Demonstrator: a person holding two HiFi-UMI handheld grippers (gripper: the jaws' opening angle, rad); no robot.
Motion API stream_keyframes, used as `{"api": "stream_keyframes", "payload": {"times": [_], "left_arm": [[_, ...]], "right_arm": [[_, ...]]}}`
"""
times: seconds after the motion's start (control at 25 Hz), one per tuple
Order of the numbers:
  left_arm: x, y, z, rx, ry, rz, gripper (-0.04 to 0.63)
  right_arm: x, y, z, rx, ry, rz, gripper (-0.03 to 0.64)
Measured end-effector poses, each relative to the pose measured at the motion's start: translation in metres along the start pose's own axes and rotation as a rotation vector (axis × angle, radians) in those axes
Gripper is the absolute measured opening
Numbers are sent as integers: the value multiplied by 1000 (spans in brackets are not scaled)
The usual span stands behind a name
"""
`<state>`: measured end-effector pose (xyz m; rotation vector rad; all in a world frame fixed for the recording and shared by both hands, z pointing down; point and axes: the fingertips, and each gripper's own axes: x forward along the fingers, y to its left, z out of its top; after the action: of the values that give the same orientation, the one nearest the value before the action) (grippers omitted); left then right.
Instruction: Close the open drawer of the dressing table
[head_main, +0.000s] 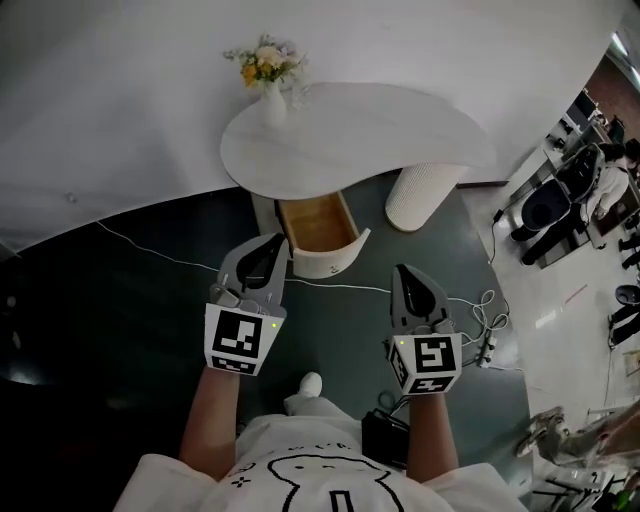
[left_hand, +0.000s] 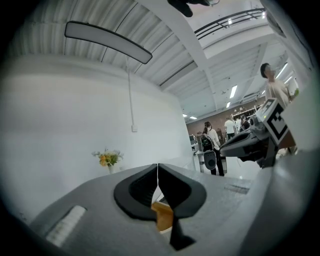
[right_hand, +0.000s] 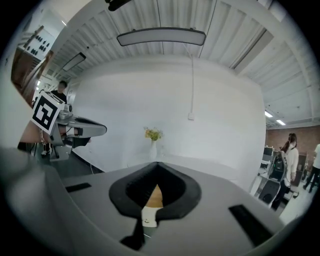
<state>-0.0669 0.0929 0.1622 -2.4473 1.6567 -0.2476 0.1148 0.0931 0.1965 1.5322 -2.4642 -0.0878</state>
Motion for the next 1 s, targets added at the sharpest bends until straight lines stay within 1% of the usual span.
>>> {"api": "stream_keyframes", "payload": {"times": [0.2,0.4,0.72,1.0], "left_arm": [[31,-3,-17,-15,38,-11,18],[50,-6,-45,-40,82,-21,17],[69,-5,-102,-102,164,-45,18],[91,2,-149,-121,212,-70,18]], "right_arm": [[24,-18,-17,14,36,10,-2],[46,-20,-54,36,111,27,-2],[80,-1,-120,75,234,66,-2],[116,21,-189,130,354,89,-2]]}}
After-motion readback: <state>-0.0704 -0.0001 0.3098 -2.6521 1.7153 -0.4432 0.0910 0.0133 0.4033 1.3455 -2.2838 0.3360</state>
